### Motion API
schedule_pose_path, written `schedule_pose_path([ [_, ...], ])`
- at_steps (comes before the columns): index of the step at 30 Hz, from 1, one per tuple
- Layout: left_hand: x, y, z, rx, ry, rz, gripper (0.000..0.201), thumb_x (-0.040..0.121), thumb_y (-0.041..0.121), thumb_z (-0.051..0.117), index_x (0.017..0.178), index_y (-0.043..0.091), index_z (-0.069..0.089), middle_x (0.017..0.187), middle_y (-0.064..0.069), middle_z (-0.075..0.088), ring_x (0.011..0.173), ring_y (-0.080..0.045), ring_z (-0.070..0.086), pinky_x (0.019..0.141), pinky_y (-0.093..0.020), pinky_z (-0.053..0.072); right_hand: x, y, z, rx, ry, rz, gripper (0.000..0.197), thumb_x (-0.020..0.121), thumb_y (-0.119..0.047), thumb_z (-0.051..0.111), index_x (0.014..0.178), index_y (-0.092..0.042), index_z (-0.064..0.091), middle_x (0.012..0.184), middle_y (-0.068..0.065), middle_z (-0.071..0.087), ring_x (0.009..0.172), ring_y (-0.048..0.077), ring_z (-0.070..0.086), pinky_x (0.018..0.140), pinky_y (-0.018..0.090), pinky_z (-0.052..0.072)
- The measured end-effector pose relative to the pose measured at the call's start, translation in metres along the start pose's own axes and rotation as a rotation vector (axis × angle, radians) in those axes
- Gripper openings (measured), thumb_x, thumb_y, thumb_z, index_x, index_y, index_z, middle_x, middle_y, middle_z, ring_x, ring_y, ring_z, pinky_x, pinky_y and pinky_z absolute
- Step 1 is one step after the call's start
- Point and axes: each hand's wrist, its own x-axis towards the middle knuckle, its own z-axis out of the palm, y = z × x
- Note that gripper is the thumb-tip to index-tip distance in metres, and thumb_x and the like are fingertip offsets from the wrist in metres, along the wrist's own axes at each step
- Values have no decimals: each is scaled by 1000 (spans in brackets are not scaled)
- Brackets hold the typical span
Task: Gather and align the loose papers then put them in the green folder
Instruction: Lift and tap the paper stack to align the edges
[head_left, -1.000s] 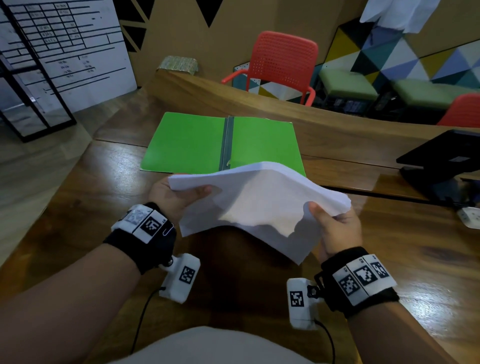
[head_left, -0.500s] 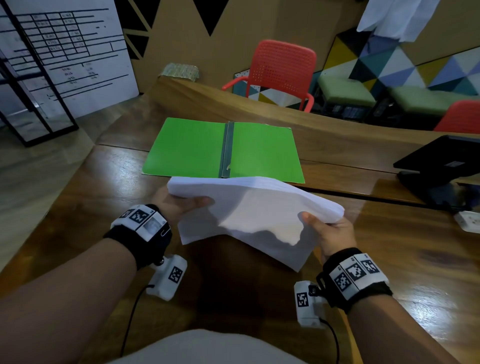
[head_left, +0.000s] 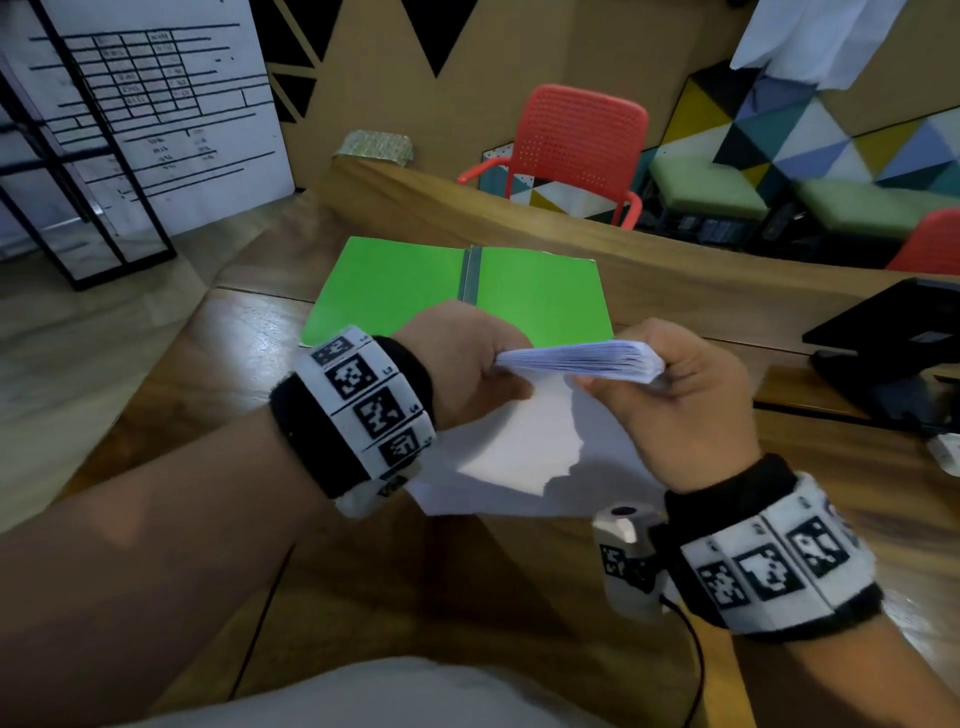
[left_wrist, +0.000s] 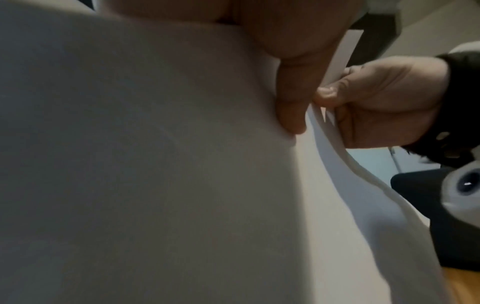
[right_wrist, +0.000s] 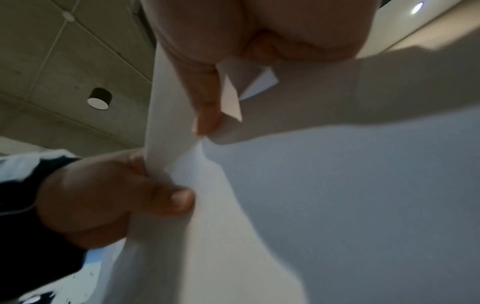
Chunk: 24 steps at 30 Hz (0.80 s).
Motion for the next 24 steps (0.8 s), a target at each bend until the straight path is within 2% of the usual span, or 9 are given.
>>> schedule_pose_path([
  [2, -7, -3, 2, -70, 65, 7, 32, 74, 38, 55, 66, 9, 67, 56, -2, 60, 58, -20, 52, 48, -23, 25, 2, 1, -11, -69, -75, 60, 19, 70, -19, 80, 65, -12, 62, 59, 7, 58, 53, 9, 45, 52, 26, 38],
  [5, -18, -16, 4, -205, 172, -115, 33, 69, 38, 62, 42, 24, 49, 36, 10, 39, 47, -6, 36, 44, -15, 24, 8, 21, -32, -48, -170, 372, 15, 71, -15, 78, 77, -5, 68, 70, 11, 66, 62, 12, 56, 56, 29, 47],
  [9, -27, -26, 6, -525, 303, -407, 39, 66, 20, 80, 40, 24, 51, 36, 19, 51, 37, 4, 44, 39, -8, 30, 4, 46, -40, 427, -83, 695, 56, 51, -30, 86, 95, -2, 66, 84, 11, 71, 80, 26, 66, 75, 39, 58],
  [12, -30, -22, 14, -725, 332, -560, 25, 68, 12, 79, 52, 18, 60, 35, 19, 55, 36, 6, 50, 39, -8, 39, -4, 37, -16, 793, 132, 598, 38, 70, -13, 67, 107, -7, 61, 89, 1, 74, 86, 19, 70, 72, 30, 60],
  [15, -33, -14, 24, -867, 455, -651, 26, 73, 8, 74, 55, 20, 60, 36, 20, 57, 35, 7, 51, 38, -7, 41, -10, 19, 9, 720, 338, 467, 30, 72, -12, 65, 100, -19, 61, 84, -12, 75, 85, 7, 70, 76, 23, 57],
  [18, -37, -9, 35, -796, 504, -656, 28, 78, 11, 69, 58, 24, 56, 40, 14, 58, 43, 3, 54, 39, -2, 37, -17, 13, 24, 561, 376, 412, 27, 83, -8, 65, 108, -16, 60, 87, -11, 73, 86, 1, 68, 77, 19, 54],
  [20, -38, -4, 36, -771, 494, -626, 17, 80, 12, 67, 69, 21, 58, 57, 16, 57, 52, 4, 53, 41, -1, 38, -20, 12, 31, 454, 315, 419, 26, 84, -16, 64, 109, -21, 60, 95, -7, 69, 91, 9, 67, 84, 30, 55],
  [22, -37, -1, 29, -793, 525, -561, 14, 81, 10, 66, 85, 22, 60, 65, 19, 59, 54, 10, 57, 47, 1, 39, -21, 9, 31, 447, 285, 461, 16, 77, -37, 66, 91, -38, 59, 90, -7, 67, 86, 16, 65, 84, 43, 54],
  [24, -33, 3, 19, -865, 570, -467, 17, 80, 15, 68, 86, 30, 62, 62, 23, 65, 58, 15, 58, 54, -1, 42, -18, 3, 27, 478, 306, 481, 28, 62, -66, 67, 75, -43, 58, 80, -6, 61, 79, 19, 58, 74, 41, 50],
])
